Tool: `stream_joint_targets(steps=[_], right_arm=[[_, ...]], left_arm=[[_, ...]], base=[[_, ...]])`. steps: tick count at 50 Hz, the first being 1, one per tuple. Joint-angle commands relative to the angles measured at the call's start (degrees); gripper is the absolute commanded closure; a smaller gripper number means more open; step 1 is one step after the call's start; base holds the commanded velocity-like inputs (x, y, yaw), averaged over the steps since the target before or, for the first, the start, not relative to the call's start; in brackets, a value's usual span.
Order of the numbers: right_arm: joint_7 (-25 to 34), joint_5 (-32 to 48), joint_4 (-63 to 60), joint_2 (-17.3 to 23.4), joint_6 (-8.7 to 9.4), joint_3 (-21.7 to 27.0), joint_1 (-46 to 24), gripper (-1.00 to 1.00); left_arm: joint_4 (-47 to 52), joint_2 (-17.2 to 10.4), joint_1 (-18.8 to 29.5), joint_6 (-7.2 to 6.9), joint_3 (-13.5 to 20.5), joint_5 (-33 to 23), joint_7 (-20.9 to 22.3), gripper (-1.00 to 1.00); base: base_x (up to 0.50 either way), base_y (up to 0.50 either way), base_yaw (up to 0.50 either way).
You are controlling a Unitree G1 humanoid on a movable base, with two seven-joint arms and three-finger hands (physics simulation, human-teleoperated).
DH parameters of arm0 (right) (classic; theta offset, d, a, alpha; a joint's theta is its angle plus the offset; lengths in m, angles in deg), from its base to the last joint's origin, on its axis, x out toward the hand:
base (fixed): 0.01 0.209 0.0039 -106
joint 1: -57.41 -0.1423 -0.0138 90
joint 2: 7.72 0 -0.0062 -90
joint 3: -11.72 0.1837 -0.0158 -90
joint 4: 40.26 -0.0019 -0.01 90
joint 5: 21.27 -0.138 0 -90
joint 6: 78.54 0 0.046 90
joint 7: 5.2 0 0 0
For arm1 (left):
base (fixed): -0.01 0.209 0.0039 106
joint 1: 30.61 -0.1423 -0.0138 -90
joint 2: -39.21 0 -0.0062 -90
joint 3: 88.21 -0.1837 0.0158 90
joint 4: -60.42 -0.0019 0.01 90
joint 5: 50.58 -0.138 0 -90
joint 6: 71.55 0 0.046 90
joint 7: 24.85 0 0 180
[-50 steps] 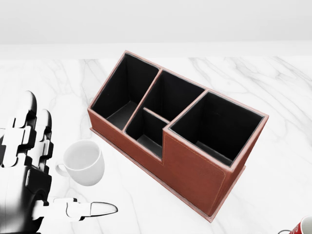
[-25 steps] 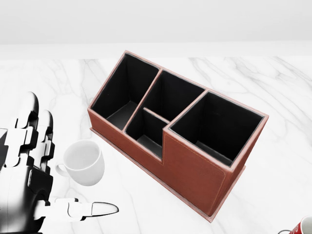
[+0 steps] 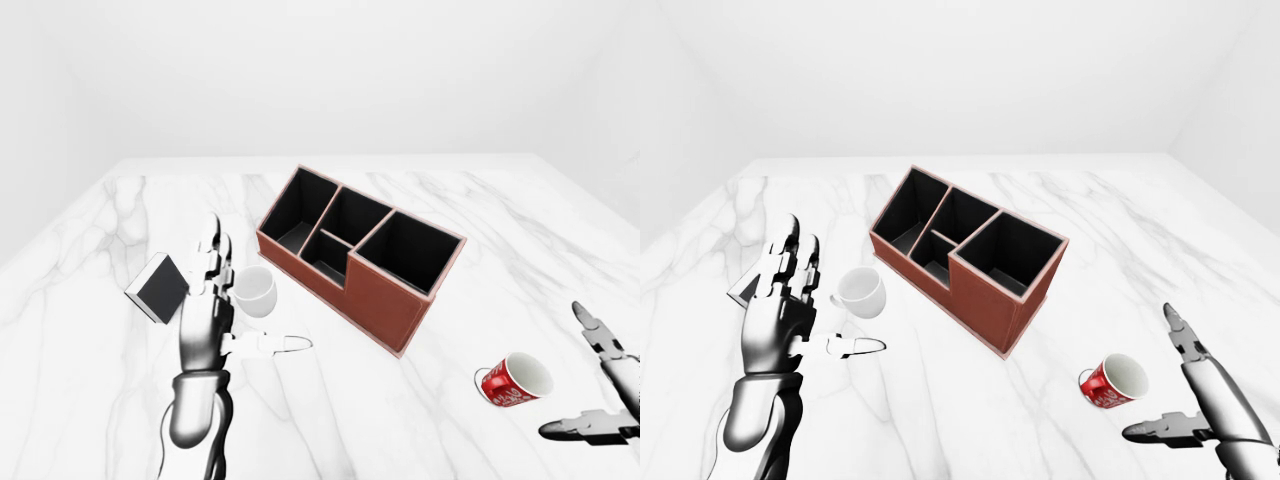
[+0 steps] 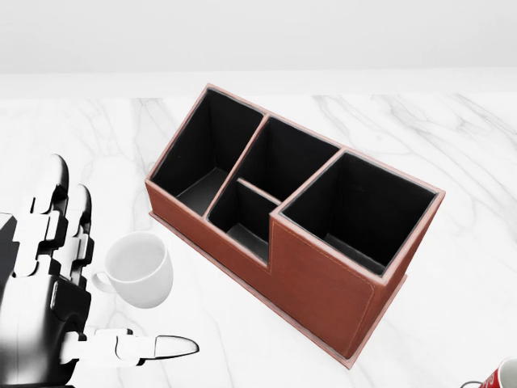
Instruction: Pick up the red mug and place it to the right of the caddy.
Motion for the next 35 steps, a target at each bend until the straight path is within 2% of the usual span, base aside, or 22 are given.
stream_joint_targets(steps=[1, 9, 18, 35], right_arm=[[0.0, 2.33, 3.45, 2.07, 0.0, -1.51, -0.99, -1.0], [0.0, 3.47, 3.53, 3.02, 0.0, -2.86, -1.91, -1.0], [0.0, 7.04, 4.93, 7.09, 0.0, -7.72, -6.4, -1.0], [-6.53, 9.6, 13.57, 9.63, 0.0, -10.25, -5.79, -1.0]], left_arm=[[-0.07, 0.05, 0.2, 0.0, -0.09, -0.01, -0.46, -1.0], [-0.2, 0.06, -0.06, 0.0, -0.56, -0.32, -0.64, -1.0], [-1.42, 0.03, 0.47, 0.0, -0.54, -0.35, -0.74, -1.0], [-1.51, 0.09, 0.71, 0.0, -0.7, -0.51, -0.82, -1.0]], base=[[0.0, 0.0, 0.0], [0.0, 0.0, 0.0], [0.0, 0.0, 0.0], [0.0, 0.0, 0.0]])
